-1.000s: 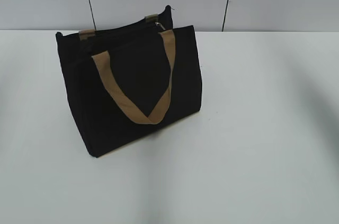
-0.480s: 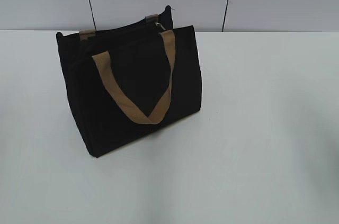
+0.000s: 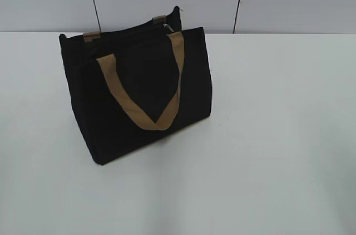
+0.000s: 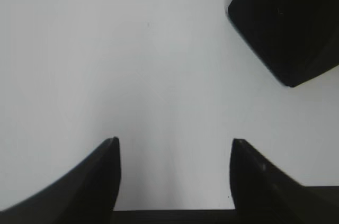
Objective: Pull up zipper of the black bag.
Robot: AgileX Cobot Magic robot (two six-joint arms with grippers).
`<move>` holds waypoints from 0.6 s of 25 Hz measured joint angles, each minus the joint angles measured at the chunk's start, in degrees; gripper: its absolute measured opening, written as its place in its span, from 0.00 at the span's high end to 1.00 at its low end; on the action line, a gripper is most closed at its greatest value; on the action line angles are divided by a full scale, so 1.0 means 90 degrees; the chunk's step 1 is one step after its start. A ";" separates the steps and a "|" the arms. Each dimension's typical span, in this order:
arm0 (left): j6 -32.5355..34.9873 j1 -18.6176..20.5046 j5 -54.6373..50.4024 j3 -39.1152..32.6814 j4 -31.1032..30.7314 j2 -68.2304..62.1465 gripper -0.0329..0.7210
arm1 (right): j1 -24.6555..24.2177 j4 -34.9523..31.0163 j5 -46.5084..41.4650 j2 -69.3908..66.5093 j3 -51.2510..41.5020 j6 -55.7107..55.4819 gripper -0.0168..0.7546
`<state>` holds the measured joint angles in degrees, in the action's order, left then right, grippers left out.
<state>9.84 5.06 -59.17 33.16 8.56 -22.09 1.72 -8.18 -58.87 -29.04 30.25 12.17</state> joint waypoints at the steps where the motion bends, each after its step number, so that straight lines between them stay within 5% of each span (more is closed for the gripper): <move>1: 0.0000 0.0000 -0.0072 -0.0078 0.0000 0.0193 0.32 | 0.0000 0.0000 -0.0089 0.0118 0.0000 -0.0008 0.40; 15: 0.0000 0.0000 -0.0207 -0.0160 0.0017 0.2304 0.33 | 0.0000 0.0071 -0.0172 0.1753 -0.0070 -0.0009 0.40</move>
<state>9.84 5.06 -61.03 31.72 8.72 -1.36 1.72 -7.54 -60.42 -13.27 29.62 12.09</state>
